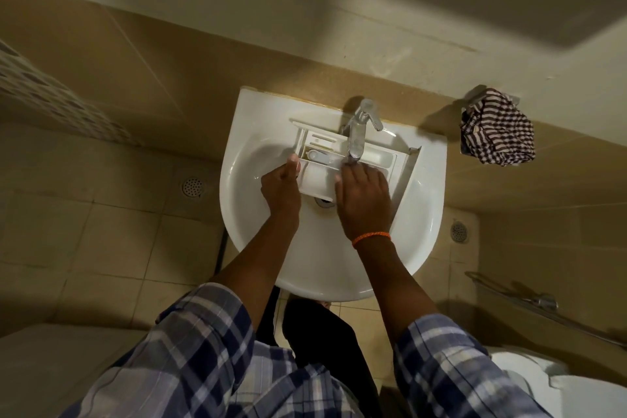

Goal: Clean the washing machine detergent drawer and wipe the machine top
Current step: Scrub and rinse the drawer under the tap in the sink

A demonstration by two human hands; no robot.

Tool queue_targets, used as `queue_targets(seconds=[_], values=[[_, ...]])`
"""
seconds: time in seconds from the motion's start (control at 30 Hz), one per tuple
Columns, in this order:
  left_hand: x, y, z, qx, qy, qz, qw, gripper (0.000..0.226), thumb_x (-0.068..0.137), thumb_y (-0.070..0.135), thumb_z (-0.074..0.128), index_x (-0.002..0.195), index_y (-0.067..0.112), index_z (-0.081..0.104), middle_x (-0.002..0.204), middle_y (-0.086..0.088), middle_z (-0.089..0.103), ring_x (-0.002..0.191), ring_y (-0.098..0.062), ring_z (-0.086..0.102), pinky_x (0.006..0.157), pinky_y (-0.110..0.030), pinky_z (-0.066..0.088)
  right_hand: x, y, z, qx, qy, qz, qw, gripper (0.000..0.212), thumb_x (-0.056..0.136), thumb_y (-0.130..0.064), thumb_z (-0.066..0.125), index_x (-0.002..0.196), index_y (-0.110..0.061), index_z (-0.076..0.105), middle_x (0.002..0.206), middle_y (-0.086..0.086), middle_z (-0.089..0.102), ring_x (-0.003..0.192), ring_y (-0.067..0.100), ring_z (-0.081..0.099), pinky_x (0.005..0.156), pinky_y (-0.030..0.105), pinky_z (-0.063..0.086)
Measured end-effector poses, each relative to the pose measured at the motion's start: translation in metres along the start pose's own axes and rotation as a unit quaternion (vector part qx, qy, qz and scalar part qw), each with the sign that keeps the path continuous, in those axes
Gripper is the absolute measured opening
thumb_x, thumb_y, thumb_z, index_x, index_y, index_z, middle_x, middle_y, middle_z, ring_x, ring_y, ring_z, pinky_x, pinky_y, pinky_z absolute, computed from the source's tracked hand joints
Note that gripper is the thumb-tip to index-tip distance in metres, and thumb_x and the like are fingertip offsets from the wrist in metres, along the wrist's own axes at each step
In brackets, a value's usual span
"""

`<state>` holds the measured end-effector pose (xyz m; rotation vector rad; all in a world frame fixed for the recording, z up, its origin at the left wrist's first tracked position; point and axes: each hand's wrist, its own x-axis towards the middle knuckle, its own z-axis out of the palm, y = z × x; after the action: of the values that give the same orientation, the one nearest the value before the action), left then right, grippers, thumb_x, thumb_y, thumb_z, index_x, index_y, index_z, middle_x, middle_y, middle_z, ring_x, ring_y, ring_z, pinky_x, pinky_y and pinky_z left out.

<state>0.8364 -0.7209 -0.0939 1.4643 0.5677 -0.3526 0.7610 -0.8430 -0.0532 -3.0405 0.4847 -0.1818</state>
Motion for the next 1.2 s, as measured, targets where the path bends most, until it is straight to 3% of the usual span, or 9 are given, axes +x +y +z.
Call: queue_targets(seconds=[0.1,0.17,0.27,0.4,0.5,0.67,0.87,1.03,1.2], values=[[-0.002,-0.007,0.007,0.021,-0.007,-0.001,1.0,0.044,0.106,0.026,0.07,0.069,0.049,0.078,0.073,0.035,0.072,0.082,0.005,0.071,0.101,-0.039,0.06,-0.004,-0.001,-0.003,-0.031,0.042,0.105,0.993,0.033,0.11,-0.025,0.047,0.108,0.0,0.069,0.104,0.02,0.067,0.096,0.04,0.064,0.088,0.045,0.05],[-0.006,-0.012,0.01,0.009,-0.004,0.004,1.0,0.023,0.105,0.032,0.07,0.086,0.031,0.083,0.083,0.023,0.079,0.088,0.004,0.074,0.104,-0.044,0.06,-0.002,-0.015,0.001,-0.04,0.006,0.106,0.994,0.038,0.109,-0.031,0.045,0.122,-0.002,0.066,0.116,0.02,0.066,0.105,0.038,0.063,0.096,0.047,0.049],[-0.009,-0.014,0.009,-0.014,0.003,-0.007,1.0,0.034,0.104,0.041,0.07,0.109,0.01,0.082,0.101,-0.001,0.082,0.1,-0.016,0.078,0.104,-0.051,0.061,0.001,-0.023,0.008,0.022,-0.04,0.026,0.999,0.047,0.109,-0.037,0.042,0.14,-0.005,0.06,0.134,0.018,0.065,0.125,0.035,0.06,0.112,0.049,0.046],[-0.007,-0.017,0.006,-0.02,0.002,-0.021,1.0,0.025,0.101,0.045,0.072,0.099,0.022,0.083,0.099,0.004,0.082,0.102,-0.019,0.078,0.1,-0.054,0.062,0.0,0.007,0.006,0.021,-0.008,-0.006,1.0,0.039,0.111,-0.031,0.042,0.13,-0.008,0.066,0.125,0.015,0.07,0.115,0.033,0.064,0.102,0.045,0.05],[-0.009,-0.017,0.01,-0.018,0.001,-0.025,1.0,0.025,0.102,0.044,0.072,0.095,0.023,0.083,0.096,0.004,0.082,0.1,-0.016,0.077,0.1,-0.051,0.063,-0.001,0.013,0.001,-0.016,0.041,0.083,0.996,0.031,0.11,-0.024,0.046,0.11,-0.002,0.069,0.106,0.018,0.068,0.097,0.038,0.064,0.089,0.045,0.051],[-0.016,-0.015,0.009,-0.036,-0.001,-0.029,0.999,0.022,0.104,0.042,0.069,0.095,0.026,0.082,0.096,0.004,0.083,0.099,-0.017,0.078,0.102,-0.052,0.062,-0.002,-0.023,0.013,-0.016,-0.034,0.007,0.999,0.052,0.111,-0.045,0.042,0.137,-0.005,0.06,0.133,0.017,0.064,0.127,0.034,0.058,0.117,0.049,0.04],[-0.007,-0.018,0.002,-0.046,-0.003,-0.019,0.999,0.019,0.101,0.042,0.074,0.111,0.027,0.079,0.106,0.009,0.081,0.106,-0.017,0.076,0.103,-0.055,0.061,-0.005,0.02,0.004,-0.008,0.029,0.024,0.999,0.025,0.109,-0.022,0.049,0.111,-0.006,0.068,0.106,0.014,0.067,0.098,0.035,0.061,0.091,0.045,0.051],[-0.013,-0.018,0.006,-0.02,-0.011,-0.021,1.0,0.026,0.105,0.044,0.067,0.097,0.025,0.083,0.091,0.01,0.081,0.098,-0.015,0.077,0.101,-0.051,0.062,-0.004,-0.024,0.015,0.01,-0.014,0.046,0.999,0.045,0.109,-0.039,0.045,0.132,-0.004,0.062,0.125,0.016,0.064,0.118,0.035,0.058,0.113,0.048,0.042],[-0.003,-0.019,-0.003,-0.046,-0.016,-0.025,0.998,0.017,0.104,0.04,0.07,0.096,0.031,0.081,0.094,0.016,0.082,0.102,-0.014,0.076,0.101,-0.053,0.062,0.002,0.007,0.009,0.014,0.018,-0.001,1.0,0.031,0.108,-0.028,0.049,0.116,-0.008,0.071,0.113,0.012,0.07,0.102,0.034,0.062,0.093,0.046,0.048]])
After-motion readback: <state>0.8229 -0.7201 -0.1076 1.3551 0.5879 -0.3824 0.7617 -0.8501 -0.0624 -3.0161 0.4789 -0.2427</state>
